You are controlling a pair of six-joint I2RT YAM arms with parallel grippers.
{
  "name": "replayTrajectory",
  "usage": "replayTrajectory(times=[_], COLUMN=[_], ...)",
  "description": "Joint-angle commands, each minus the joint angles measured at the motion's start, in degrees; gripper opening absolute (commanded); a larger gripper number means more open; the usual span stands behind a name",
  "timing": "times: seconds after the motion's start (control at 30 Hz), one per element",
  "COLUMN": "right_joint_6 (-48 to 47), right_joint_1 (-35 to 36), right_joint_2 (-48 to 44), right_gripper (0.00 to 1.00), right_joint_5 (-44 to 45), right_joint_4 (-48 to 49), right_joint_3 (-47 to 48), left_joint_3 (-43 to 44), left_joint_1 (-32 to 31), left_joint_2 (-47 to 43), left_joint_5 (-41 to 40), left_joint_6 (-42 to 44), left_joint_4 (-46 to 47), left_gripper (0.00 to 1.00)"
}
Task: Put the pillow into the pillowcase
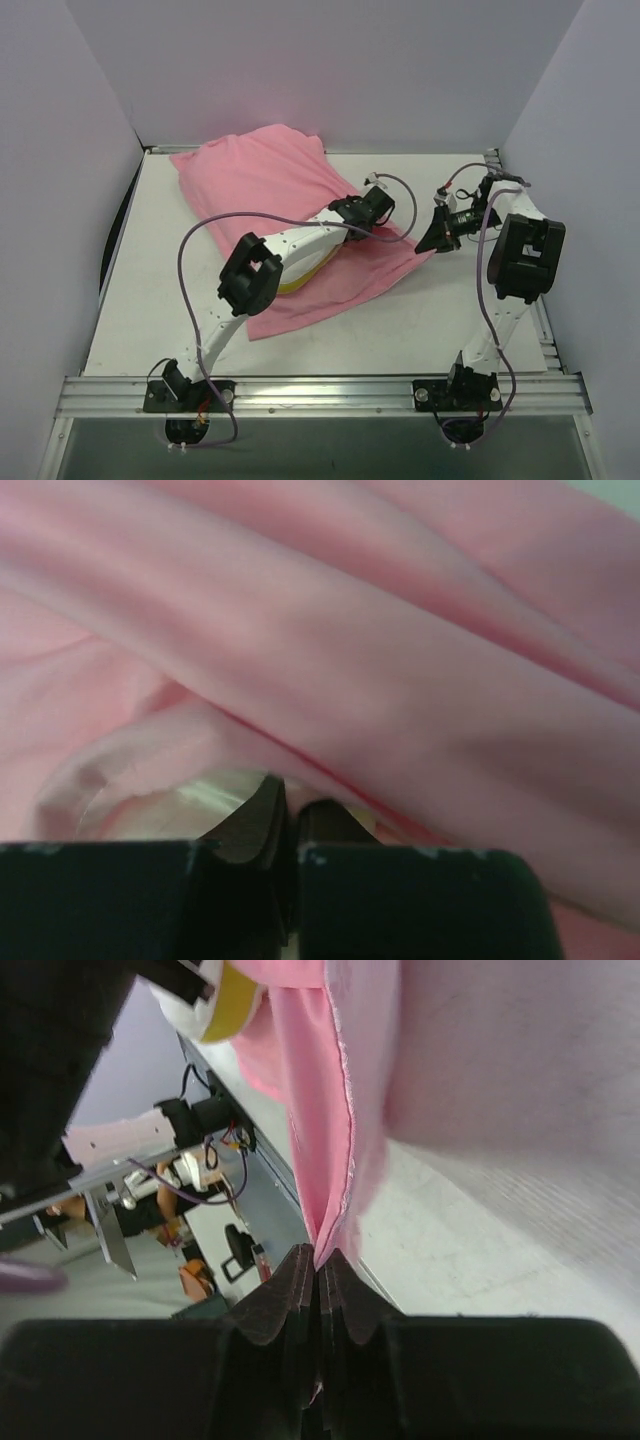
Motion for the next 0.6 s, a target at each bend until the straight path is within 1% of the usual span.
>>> replayTrajectory(times=[0.0, 0.03, 0.07, 0.1, 0.13, 0.17, 0.23, 0.27, 0.3, 0.33, 0.37, 0.4, 0.43, 0.47, 0.5, 0.57], right_joint_6=[8.54, 9.79, 11.46, 12.95, 16.45, 18.13, 22.00, 22.98, 24.47, 25.61, 28.41, 29.57, 30.88, 33.59, 34.49, 35.55], right_joint_1=[-1.35, -1.26, -1.26, -1.08, -0.73, -0.56, 0.06, 0.76, 1.29, 1.81, 3.30, 4.01, 4.63, 5.41, 6.73, 8.23], right_joint_2=[1.24, 2.02, 2.21, 2.30, 1.95, 1.60, 0.28, -0.33, -1.04, -2.96, -4.02, -4.99, -6.65, -7.45, -8.16, -9.04], right_gripper=[0.05, 0.13, 0.28, 0.55, 0.62, 0.68, 0.69, 0.69, 0.66, 0.64, 0.63, 0.58, 0.56, 0.55, 0.54, 0.54], right_joint_5=[3.83, 3.05, 2.26, 1.81, 2.07, 2.60, 3.83, 3.83, 3.66, 3.31, 2.69, 2.17, 1.46, 0.33, 0.23, -0.30], right_joint_4=[-0.63, 0.34, 2.27, 3.59, 5.00, 8.40, 11.59, 14.30, 15.89, 17.56, 20.62, 22.05, 23.45, 26.16, 27.06, 28.12], right_joint_3=[3.86, 4.65, 4.49, 3.96, 2.04, 0.37, -2.62, -5.68, -7.10, -8.68, -10.44, -11.24, -11.68, -12.47, -12.48, -12.13], left_joint_3=[12.91, 14.23, 15.64, 15.74, 15.22, 12.95, 10.48, 7.42, 5.91, 3.98, 1.96, -2.32, -4.19, -5.69, -6.92, -7.55], left_joint_1=[-1.04, -1.13, -0.95, -0.78, -0.60, -0.60, -0.42, -0.25, -0.16, -0.16, -0.07, -0.07, -0.16, -0.16, 0.01, 0.80], left_joint_2=[2.66, 2.93, 3.28, 3.11, 2.59, 0.15, -4.77, -6.71, -8.65, -10.67, -14.78, -16.91, -20.50, -21.92, -23.16, -25.10], left_joint_5=[-0.62, -0.36, 0.08, 2.78, 4.03, 5.78, 13.76, 17.45, 21.06, 28.49, 31.43, 34.33, 38.89, 40.24, 41.12, 44.36], left_joint_6=[-1.81, -1.46, -1.28, -1.11, -0.32, 0.21, 3.37, 4.77, 6.44, 9.24, 10.48, 11.11, 14.94, 16.20, 17.52, 18.84], left_joint_4=[-2.99, -2.99, -3.08, -3.08, -2.99, -2.82, -2.29, -2.37, -2.55, -2.90, -2.99, -3.34, -3.60, -3.95, -5.35, -7.46], left_gripper=[0.00, 0.00, 0.00, 0.04, 0.11, 0.14, 0.18, 0.19, 0.21, 0.24, 0.35, 0.38, 0.50, 0.57, 0.62, 0.65])
